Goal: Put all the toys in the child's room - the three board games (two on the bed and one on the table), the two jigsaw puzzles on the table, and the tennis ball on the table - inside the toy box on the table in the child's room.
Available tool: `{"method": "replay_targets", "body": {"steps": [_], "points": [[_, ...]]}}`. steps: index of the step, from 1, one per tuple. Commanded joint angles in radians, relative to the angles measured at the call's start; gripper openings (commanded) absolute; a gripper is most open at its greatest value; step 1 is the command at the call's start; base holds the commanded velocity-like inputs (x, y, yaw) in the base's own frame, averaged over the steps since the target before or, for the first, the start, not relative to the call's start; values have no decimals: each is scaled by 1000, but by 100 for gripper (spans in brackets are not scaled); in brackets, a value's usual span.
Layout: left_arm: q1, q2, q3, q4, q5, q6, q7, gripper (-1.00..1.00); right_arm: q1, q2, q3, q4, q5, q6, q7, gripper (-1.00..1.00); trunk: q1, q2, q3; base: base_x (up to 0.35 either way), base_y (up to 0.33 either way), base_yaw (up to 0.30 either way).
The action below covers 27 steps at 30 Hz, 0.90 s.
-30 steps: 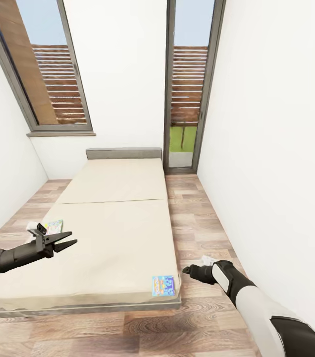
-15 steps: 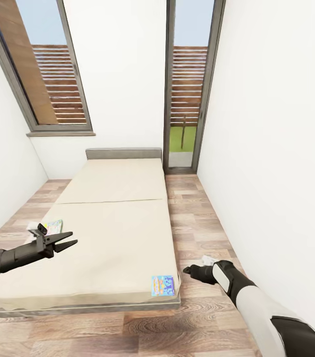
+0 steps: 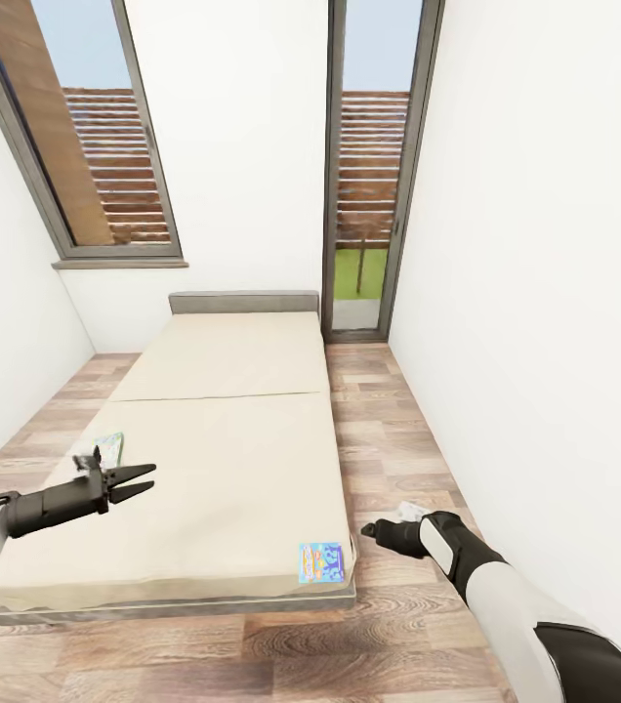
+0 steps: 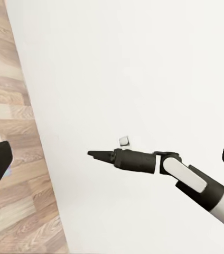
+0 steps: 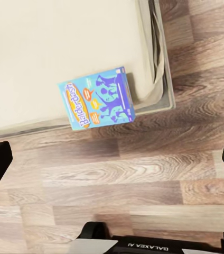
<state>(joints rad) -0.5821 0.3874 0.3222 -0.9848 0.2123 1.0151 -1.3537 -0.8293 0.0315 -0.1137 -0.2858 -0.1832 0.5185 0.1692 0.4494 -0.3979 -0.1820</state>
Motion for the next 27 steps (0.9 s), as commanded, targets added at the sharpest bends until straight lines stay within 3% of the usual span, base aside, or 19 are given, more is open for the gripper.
{"method": "replay_targets", "body": {"steps": [1, 7, 18, 27], "points": [[-1, 0, -1, 0, 3, 9, 17, 100, -1, 1, -8, -2, 1, 6, 2, 100, 1, -2, -2, 0, 0, 0], [-1, -9, -14, -1, 4, 8, 155, 100, -1, 3, -8, -58, 0, 12, 7, 100, 1, -2, -2, 0, 0, 0], [-1, -44, -20, -3, 2, -24, 276, 100, -1, 7, -6, -216, -2, 22, 12, 100, 1, -2, -2, 0, 0, 0], [-1, -100, -21, -3, 1, -78, 495, 100, -1, 5, -7, -282, -2, 26, 20, 100, 1, -2, -2, 0, 0, 0]]}}
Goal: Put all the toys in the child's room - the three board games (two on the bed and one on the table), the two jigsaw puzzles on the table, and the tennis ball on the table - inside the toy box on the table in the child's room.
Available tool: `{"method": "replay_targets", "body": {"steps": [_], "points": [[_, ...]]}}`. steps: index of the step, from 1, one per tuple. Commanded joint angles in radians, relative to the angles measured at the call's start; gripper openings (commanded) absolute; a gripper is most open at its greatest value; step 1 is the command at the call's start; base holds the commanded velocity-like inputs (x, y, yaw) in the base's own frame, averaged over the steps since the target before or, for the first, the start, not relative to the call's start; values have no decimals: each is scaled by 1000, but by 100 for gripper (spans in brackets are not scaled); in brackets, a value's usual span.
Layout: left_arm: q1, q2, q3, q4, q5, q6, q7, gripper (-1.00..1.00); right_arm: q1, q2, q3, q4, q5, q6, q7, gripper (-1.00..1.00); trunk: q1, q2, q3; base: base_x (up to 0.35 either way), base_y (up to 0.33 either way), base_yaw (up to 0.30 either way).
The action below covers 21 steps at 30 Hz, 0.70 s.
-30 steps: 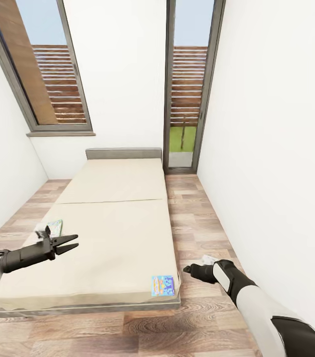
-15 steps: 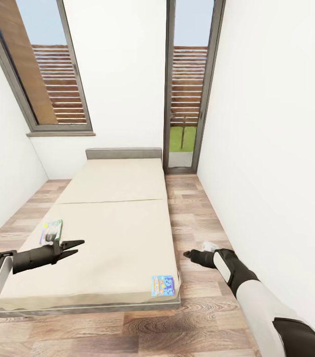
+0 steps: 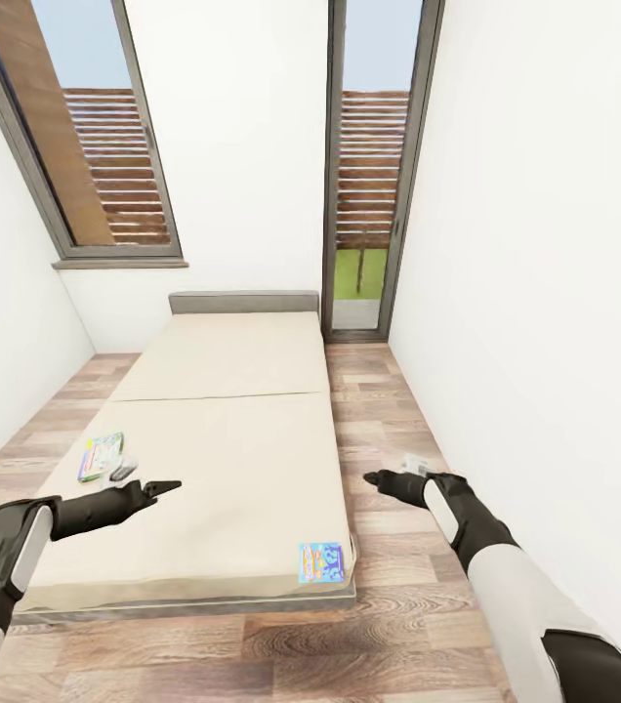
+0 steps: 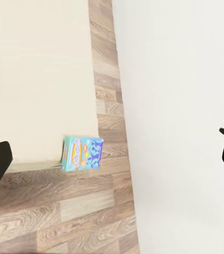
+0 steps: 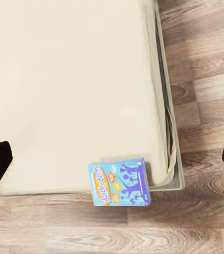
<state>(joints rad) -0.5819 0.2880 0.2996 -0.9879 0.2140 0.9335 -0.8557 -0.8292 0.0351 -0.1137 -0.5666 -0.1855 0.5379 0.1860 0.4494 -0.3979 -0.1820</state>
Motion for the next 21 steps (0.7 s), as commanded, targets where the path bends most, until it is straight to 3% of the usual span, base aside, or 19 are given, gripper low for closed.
{"method": "replay_targets", "body": {"steps": [1, 4, 5, 11, 21], "points": [[-1, -18, 1, 0, -1, 0, 46, 100, -1, 0, -7, -19, 0, 10, 4, 100, 1, -2, -2, 0, 0, 0], [-1, -43, 1, 0, -1, -9, 124, 100, 0, 1, -7, -37, -1, 19, 5, 100, 1, -2, -2, 0, 0, 0], [-1, -56, 1, 0, 0, -21, 177, 100, 2, 1, -7, -44, 0, 24, 5, 100, 1, -2, -2, 0, 0, 0], [-1, -86, -9, 0, 2, -62, 318, 100, 11, 4, -4, -55, 0, 32, 5, 100, 1, -2, -2, 0, 0, 0], [-1, -95, -24, 0, 2, -77, 367, 100, 14, 3, -5, -58, 0, 34, 4, 100, 1, -2, -2, 0, 0, 0]]}}
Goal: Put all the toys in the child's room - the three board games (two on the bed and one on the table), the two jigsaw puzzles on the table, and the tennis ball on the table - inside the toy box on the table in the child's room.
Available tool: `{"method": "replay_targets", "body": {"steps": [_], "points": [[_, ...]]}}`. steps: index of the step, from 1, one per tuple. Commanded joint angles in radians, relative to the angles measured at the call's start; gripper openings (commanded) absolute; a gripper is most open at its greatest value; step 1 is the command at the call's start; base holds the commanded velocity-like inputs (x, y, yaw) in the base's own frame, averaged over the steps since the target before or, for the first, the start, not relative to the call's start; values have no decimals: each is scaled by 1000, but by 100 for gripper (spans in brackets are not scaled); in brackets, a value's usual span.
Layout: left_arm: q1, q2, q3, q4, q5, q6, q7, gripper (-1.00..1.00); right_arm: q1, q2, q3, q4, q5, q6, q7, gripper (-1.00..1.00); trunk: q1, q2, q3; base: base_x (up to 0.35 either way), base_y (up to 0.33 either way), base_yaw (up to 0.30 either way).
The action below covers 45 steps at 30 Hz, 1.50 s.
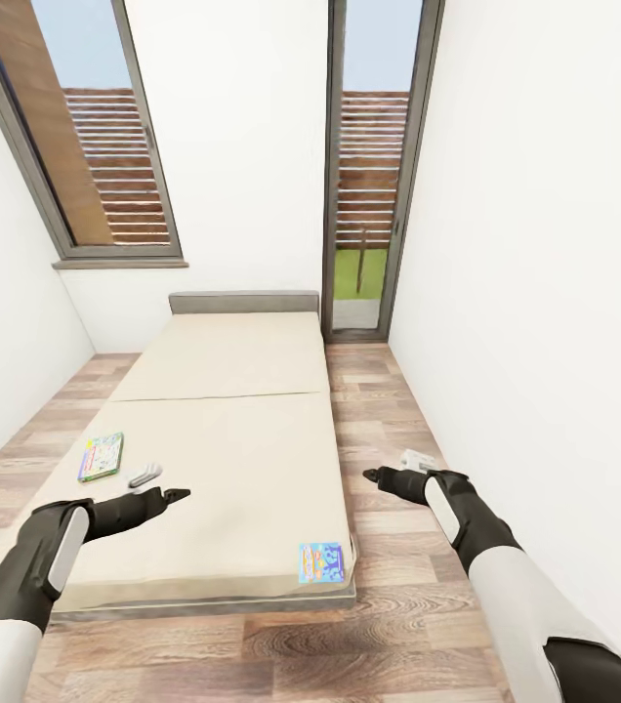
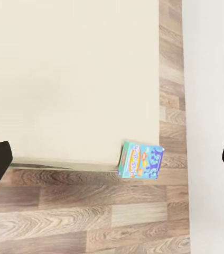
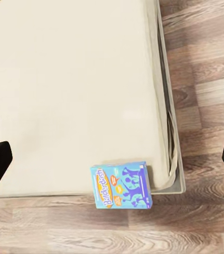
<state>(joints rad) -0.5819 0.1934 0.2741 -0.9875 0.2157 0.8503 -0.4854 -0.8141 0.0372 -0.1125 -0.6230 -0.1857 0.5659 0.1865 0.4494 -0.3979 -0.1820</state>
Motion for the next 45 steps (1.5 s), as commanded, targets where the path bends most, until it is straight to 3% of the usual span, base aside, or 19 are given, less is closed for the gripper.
{"method": "replay_targets", "body": {"steps": [1, 10, 31, 45], "points": [[-1, -1, -1, 0, 1, 5, -1, 100, -1, 2, -7, -1, 0, 6, 4, 100, 1, -2, -2, 0, 0, 0], [-1, -1, -30, 0, 1, 5, 1, 100, 0, 3, -6, 0, 0, 0, 2, 100, 1, -2, 7, 0, 0, 0], [-1, -2, -33, 0, 3, 3, 2, 100, 0, 4, -6, 0, 1, -3, 1, 100, 1, -2, 41, 0, -71, 0], [-1, -2, -38, -2, 2, 4, 4, 100, 0, 4, -6, 0, 1, -4, 1, 100, 1, -2, 44, 0, 0, 0]]}}
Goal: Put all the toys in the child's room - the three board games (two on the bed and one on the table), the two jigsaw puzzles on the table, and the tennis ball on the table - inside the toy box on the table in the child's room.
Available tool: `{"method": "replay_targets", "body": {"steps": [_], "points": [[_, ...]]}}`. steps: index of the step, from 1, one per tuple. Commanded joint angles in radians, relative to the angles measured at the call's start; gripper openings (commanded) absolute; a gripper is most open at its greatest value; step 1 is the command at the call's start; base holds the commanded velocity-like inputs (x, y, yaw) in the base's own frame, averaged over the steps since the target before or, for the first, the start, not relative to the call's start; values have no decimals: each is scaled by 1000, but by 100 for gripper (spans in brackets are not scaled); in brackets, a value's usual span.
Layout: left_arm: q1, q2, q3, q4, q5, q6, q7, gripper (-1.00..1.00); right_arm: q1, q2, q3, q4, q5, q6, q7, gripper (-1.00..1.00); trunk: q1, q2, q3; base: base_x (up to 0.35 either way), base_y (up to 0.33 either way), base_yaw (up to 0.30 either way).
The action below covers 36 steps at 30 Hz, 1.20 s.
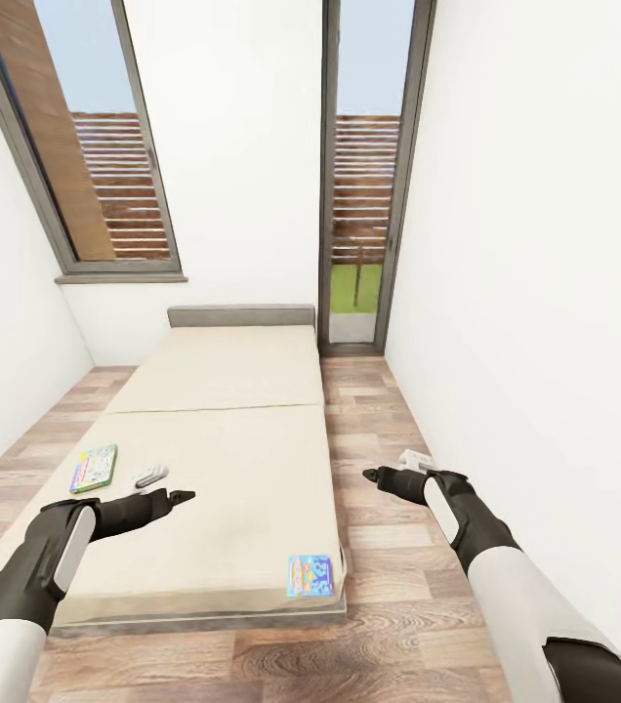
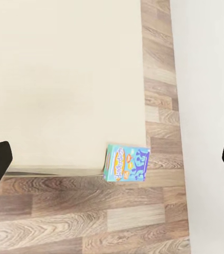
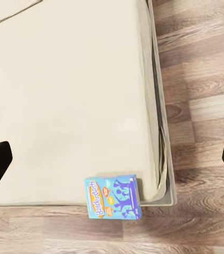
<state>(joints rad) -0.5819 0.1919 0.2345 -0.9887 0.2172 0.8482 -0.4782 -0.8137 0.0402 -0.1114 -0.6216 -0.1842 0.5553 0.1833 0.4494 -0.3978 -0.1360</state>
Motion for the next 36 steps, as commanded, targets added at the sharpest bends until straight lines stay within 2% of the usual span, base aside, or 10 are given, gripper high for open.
{"method": "replay_targets", "body": {"steps": [1, 6, 17, 25, 31, 36], "points": [[-1, 0, 2, 0, 1, 6, -3, 100, -1, 1, -7, -1, 0, 6, 4, 100, 1, -2, -2, 0, 0, 0], [-1, 0, 2, -2, 1, 5, -3, 100, -1, 1, -7, -1, 0, 6, 4, 100, 1, -2, -2, 0, 0, 0], [-1, -2, 2, -2, 1, 7, -2, 100, -1, 1, -7, -1, -1, 7, 4, 100, 43, -79, -37, 0, 0, 0], [-1, -34, -1, -2, -4, -3, 3, 100, -1, 8, -4, -3, 0, 11, 7, 100, 73, -135, -62, 0, 0, 0], [-1, -40, -2, -2, -2, -5, 84, 100, -1, 13, -6, -4, 0, 11, 7, 100, 96, -177, -80, 0, 0, 0], [-1, -40, -11, -3, 0, -7, 117, 100, -1, 13, -7, -4, 0, 11, 7, 100, 116, -212, -96, 0, 0, 0]]}}
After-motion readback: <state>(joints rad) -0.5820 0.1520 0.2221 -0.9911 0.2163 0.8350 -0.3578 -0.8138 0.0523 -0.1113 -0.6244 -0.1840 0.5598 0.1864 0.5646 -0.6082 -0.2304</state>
